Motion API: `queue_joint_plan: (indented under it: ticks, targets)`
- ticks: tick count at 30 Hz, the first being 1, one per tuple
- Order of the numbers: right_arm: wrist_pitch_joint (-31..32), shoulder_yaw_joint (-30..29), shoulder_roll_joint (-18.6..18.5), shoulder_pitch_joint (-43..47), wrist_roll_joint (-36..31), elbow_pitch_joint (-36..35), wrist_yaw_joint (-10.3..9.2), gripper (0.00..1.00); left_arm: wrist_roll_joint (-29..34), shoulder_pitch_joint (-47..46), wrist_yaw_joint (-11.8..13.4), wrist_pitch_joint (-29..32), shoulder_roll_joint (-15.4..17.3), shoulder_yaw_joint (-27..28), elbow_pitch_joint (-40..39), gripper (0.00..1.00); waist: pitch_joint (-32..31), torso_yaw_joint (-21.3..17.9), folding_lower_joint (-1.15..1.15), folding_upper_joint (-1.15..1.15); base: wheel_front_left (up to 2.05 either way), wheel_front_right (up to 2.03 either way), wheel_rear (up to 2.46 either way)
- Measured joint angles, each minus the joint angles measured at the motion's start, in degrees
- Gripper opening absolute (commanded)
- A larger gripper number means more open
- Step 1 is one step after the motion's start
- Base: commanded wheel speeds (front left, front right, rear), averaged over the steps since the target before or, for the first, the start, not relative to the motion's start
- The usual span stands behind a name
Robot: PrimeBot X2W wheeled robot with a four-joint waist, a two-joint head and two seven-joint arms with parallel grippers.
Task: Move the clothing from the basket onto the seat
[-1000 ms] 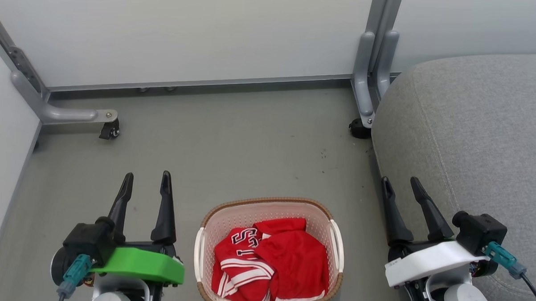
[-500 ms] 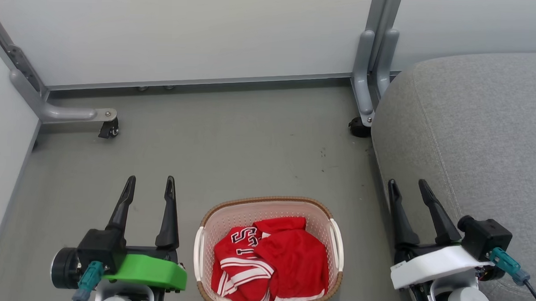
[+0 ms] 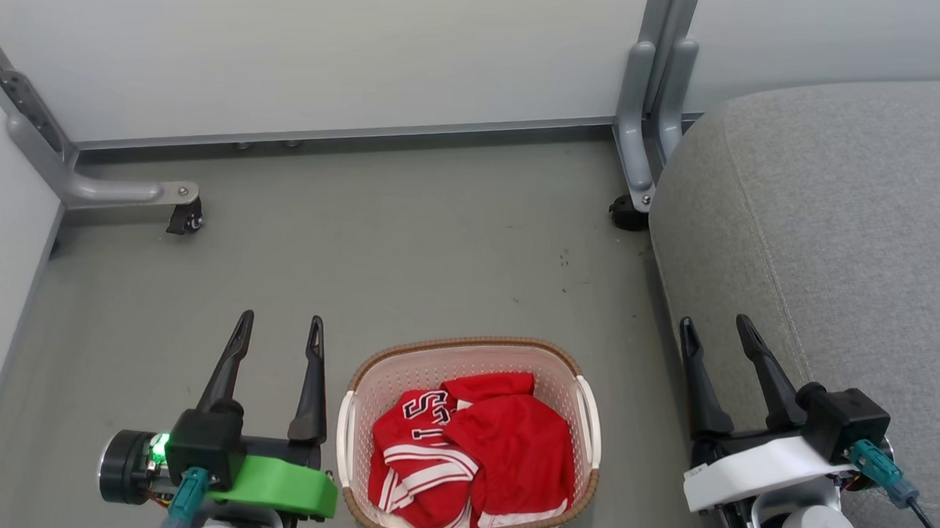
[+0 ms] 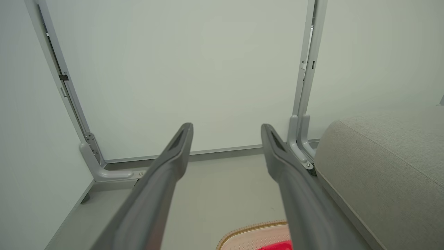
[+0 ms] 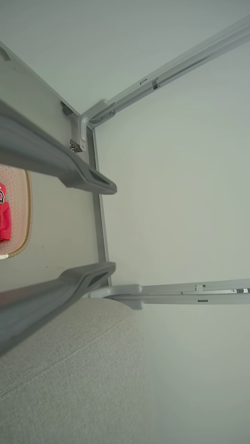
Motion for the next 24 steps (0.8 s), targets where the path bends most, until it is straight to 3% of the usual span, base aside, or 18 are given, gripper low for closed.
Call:
queue_joint_plan:
  ticks: [11, 24]
  targets:
    - [-1.0, -1.0, 0.0, -0.8, -4.0, -0.4, 0.00, 1.00, 3.8, -0.3, -1.0, -1.1, -0.8, -0.2, 2.6, 1.00, 3.3, -0.1, 0.00, 0.00, 0.00, 0.00, 0.00]
    - [-1.3, -8.2, -0.1, -7.5, -6.5, -3.1, 0.01, 1.00, 4.7, -12.3, -4.2, -1.5, -1.5, -5.6, 18.2, 1.00, 14.9, 0.2, 0.00, 0.00, 0.00, 0.00, 0.00]
